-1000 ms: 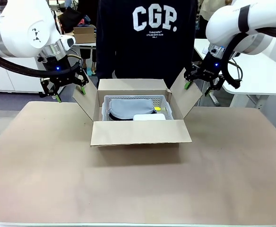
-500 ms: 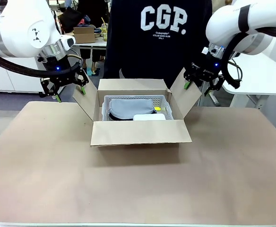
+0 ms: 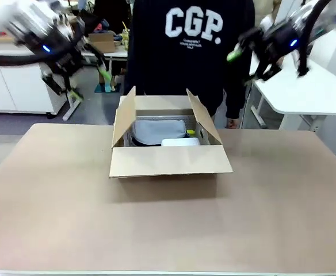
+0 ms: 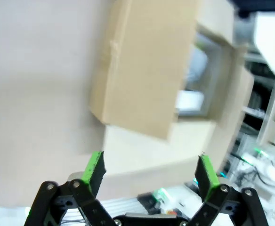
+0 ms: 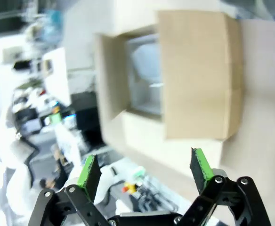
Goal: Pack the gift set into the box.
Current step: Lift both hands away from the flaps of the Package Box.
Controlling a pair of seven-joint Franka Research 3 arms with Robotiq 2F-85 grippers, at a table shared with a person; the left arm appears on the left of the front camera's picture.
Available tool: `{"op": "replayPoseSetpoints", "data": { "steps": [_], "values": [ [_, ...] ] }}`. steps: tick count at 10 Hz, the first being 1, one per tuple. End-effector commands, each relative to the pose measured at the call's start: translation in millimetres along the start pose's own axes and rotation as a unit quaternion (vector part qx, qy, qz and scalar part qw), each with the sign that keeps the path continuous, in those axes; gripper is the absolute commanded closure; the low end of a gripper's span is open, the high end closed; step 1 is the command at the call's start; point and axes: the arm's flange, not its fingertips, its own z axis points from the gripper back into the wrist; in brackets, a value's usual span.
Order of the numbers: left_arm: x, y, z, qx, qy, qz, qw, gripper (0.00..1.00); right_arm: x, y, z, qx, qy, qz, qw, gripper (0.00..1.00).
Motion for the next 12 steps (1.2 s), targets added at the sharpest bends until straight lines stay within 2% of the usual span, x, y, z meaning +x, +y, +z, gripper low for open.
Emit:
{"op": "replayPoseSetpoints", "data": {
  "steps": [1,2,5,7,8,9,12],
  "values": [
    [-23,28,31,-0.122,0.031,-0.035,0.991,0.00,-24,-19,41,0.123,0.036,0.018,0.992,0.00],
    [-31,40,47,-0.182,0.039,-0.043,0.982,0.00,-34,-28,58,0.176,0.020,0.008,0.984,0.00],
    [-33,97,68,-0.254,0.048,-0.007,0.966,0.00,-67,-79,84,0.243,-0.032,-0.015,0.969,0.00],
    [-18,139,70,-0.310,0.046,0.036,0.949,0.00,-74,-111,82,0.245,-0.064,-0.058,0.966,0.00],
    [-6,151,65,-0.330,0.040,0.057,0.941,0.00,-65,-118,73,0.217,-0.071,-0.087,0.970,0.00],
    [-29,131,76,-0.278,0.046,0.024,0.959,0.00,-69,-113,90,0.237,-0.036,-0.056,0.969,0.00],
    [-29,131,76,-0.278,0.046,0.024,0.959,0.00,-69,-113,90,0.237,-0.036,-0.056,0.969,0.00]
  ]
}}
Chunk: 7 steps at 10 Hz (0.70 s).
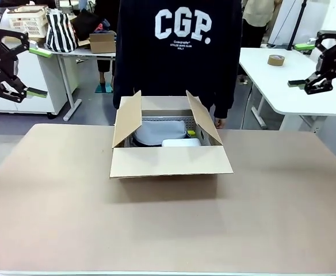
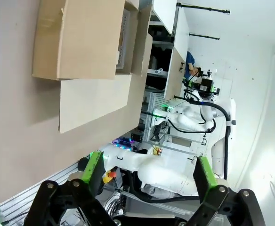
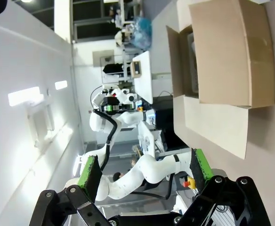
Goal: Pack the gift set into the box.
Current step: Lift both hands away from the flaps of the Package Box, then press and hold the closed box until the human finishes sealing it.
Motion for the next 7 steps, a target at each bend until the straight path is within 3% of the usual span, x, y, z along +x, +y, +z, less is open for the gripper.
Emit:
{"op": "replayPoseSetpoints", "data": {
  "steps": [1,7],
  "values": [
    [-2.8,-0.5,3.8,0.003,-0.001,0.003,1.000,0.00,0.2,4.2,0.4,0.004,0.005,0.004,1.000,0.00],
    [-2.8,-0.5,3.8,0.003,-0.001,0.003,1.000,0.00,0.2,4.2,0.4,0.004,0.005,0.004,1.000,0.00]
  ]
}}
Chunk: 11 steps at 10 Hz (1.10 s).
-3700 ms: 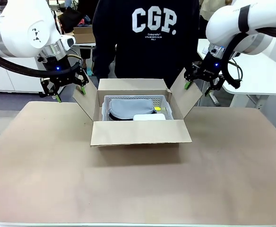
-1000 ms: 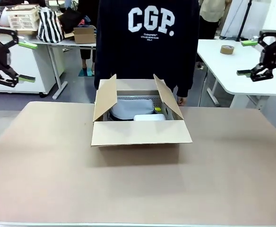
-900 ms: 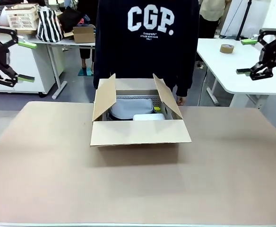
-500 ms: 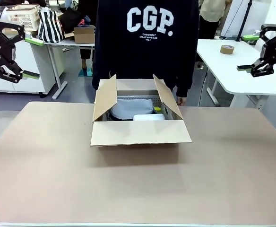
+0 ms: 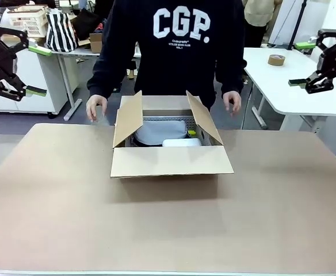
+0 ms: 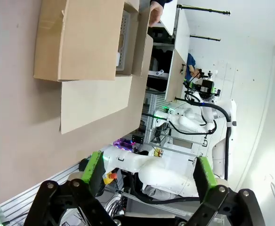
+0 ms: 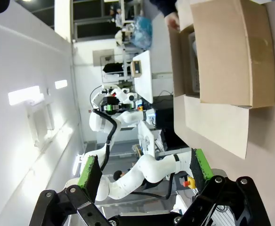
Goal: Pack the gift set into the box.
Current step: Press and hold the closed box until the human finishes sealing it.
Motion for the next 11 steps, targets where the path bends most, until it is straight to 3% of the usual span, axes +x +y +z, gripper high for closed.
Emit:
{"op": "replayPoseSetpoints", "data": {
  "steps": [1,11],
  "values": [
    [-2.2,0.2,0.7,0.000,0.005,0.003,1.000,0.00,0.0,3.5,0.4,0.003,0.004,0.003,1.000,0.00],
    [-2.2,0.2,0.7,0.000,0.005,0.003,1.000,0.00,0.0,3.5,0.4,0.003,0.004,0.003,1.000,0.00]
  ]
}}
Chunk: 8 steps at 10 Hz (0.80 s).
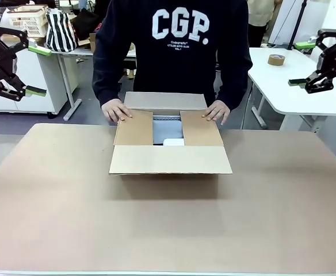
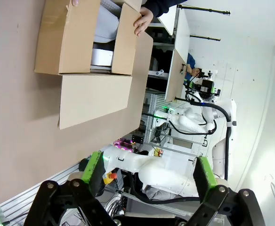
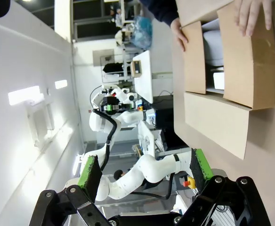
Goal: Pack the gift set into the box.
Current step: Press and hold the closed box until the human finishes sealing it.
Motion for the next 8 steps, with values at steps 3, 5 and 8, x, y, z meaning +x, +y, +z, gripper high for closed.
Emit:
{"op": "replayPoseSetpoints", "data": {
  "steps": [3,5,8],
  "values": [
    [-2.1,0.3,0.8,0.000,0.004,0.003,1.000,0.00,0.0,3.5,0.4,0.003,0.004,0.003,1.000,0.00],
    [-2.1,0.3,0.8,0.000,0.004,0.003,1.000,0.00,0.0,3.5,0.4,0.003,0.004,0.003,1.000,0.00],
    [-2.1,0.3,0.8,0.000,0.004,0.003,1.000,0.00,0.0,3.5,0.4,0.003,0.004,0.003,1.000,0.00]
  ]
}}
